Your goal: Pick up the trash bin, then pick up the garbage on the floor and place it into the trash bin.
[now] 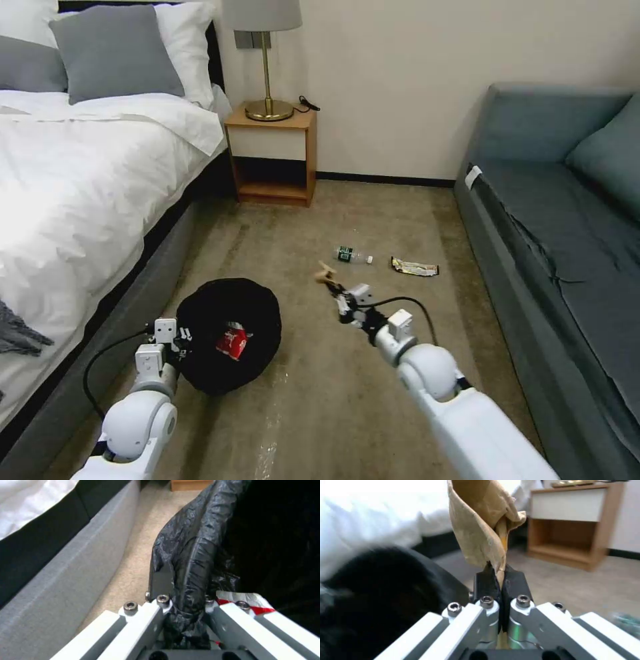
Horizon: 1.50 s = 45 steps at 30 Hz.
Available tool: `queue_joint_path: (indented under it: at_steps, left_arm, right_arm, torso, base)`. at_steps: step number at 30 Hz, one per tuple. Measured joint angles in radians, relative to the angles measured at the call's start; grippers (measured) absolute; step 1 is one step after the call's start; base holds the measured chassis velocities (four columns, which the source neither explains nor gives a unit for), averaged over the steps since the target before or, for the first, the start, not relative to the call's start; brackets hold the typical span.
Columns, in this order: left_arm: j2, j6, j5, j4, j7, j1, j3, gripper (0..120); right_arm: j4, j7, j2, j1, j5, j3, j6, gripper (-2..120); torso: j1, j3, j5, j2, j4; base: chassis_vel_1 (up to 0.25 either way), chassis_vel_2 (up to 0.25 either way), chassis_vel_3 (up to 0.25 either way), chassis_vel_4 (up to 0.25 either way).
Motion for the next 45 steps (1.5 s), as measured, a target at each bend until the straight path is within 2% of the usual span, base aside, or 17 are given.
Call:
queue_joint_path:
  at_steps: [4, 13, 24, 27, 32, 34, 36, 37, 38, 41, 42, 45]
  left_arm:
    - [0.0, 0.0, -0.001, -0.007, 0.0, 0.005, 0.001, 0]
    - [-0.007, 0.0, -0.004, -0.019, 0.0, 0.015, 0.005, 0]
    - [-0.023, 0.0, -0.005, -0.024, -0.004, 0.018, 0.017, 0]
    - [-0.033, -0.003, -0.004, -0.024, -0.01, 0.024, 0.023, 0]
    - [-0.033, -0.007, -0.006, -0.028, -0.011, 0.031, 0.021, 0]
    - [-0.032, -0.009, -0.012, -0.03, -0.011, 0.035, 0.016, 0]
    - [-0.032, -0.01, -0.012, -0.03, -0.011, 0.036, 0.015, 0]
    - [-0.032, -0.011, -0.014, -0.031, -0.011, 0.038, 0.013, 0]
    - [-0.032, -0.011, -0.014, -0.031, -0.011, 0.038, 0.013, 0]
    - [-0.036, -0.014, -0.014, -0.031, -0.011, 0.043, 0.014, 0]
    - [-0.036, -0.014, -0.014, -0.031, -0.011, 0.043, 0.014, 0]
    - [-0.037, -0.017, -0.014, -0.032, -0.01, 0.044, 0.012, 0]
  right_arm:
    - [-0.023, -0.031, 0.043, 0.003, 0.063, -0.03, 0.039, 0]
    - [-0.061, -0.058, 0.113, -0.003, 0.072, -0.085, 0.062, 0]
    - [-0.176, -0.073, 0.243, -0.021, -0.015, -0.154, 0.113, 0]
    - [-0.222, -0.066, 0.291, -0.019, -0.069, -0.168, 0.137, 0]
    - [-0.26, -0.03, 0.315, -0.014, -0.104, -0.171, 0.15, 0]
    - [-0.273, -0.018, 0.315, -0.013, -0.12, -0.169, 0.155, 10]
    - [-0.276, -0.017, 0.314, -0.013, -0.126, -0.168, 0.156, 13]
    - [-0.282, -0.016, 0.315, -0.015, -0.143, -0.167, 0.159, 20]
    - [-0.282, -0.016, 0.315, -0.015, -0.143, -0.167, 0.159, 20]
    - [-0.305, -0.015, 0.334, -0.02, -0.186, -0.158, 0.176, 36]
    - [-0.305, -0.015, 0.334, -0.02, -0.186, -0.158, 0.176, 36]
    - [-0.311, -0.013, 0.34, -0.022, -0.2, -0.151, 0.18, 51]
  torso:
    - [0.0, 0.0, 0.0, 0.0, 0.0]
    - [0.0, 0.0, -0.0001, 0.0, 0.0]
    - [0.0, 0.0, 0.0, 0.0, 0.0]
    - [0.0, 0.0, 0.0, 0.0, 0.0]
    - [0.0, 0.0, 0.0, 0.0, 0.0]
    - [0.0, 0.0, 0.0, 0.0, -0.0001]
    - [0.0, 0.0, 0.0, 0.0, 0.0]
    - [0.0, 0.0, 0.0, 0.0, 0.0]
    - [0.0, 0.0, 0.0, 0.0, 0.0]
    - [0.0, 0.0, 0.0, 0.0, 0.0]
    - [0.0, 0.0, 0.0, 0.0, 0.0]
    - [0.0, 0.0, -0.0007, 0.0, 0.0002]
  base:
    - [0.0, 0.0, 0.0, 0.0]
    - [0.0, 0.0, 0.0, 0.0]
    - [0.0, 0.0, 0.0, 0.0]
    - [0.0, 0.0, 0.0, 0.0]
    - [0.0, 0.0, 0.0, 0.0]
    - [0.0, 0.0, 0.0, 0.0]
    - [0.0, 0.0, 0.0, 0.0]
    - [0.0, 0.0, 0.0, 0.0]
    - [0.0, 0.0, 0.0, 0.0]
    - [0.0, 0.0, 0.0, 0.0]
    - [0.0, 0.0, 0.0, 0.0]
    - [0.0, 0.0, 0.0, 0.0]
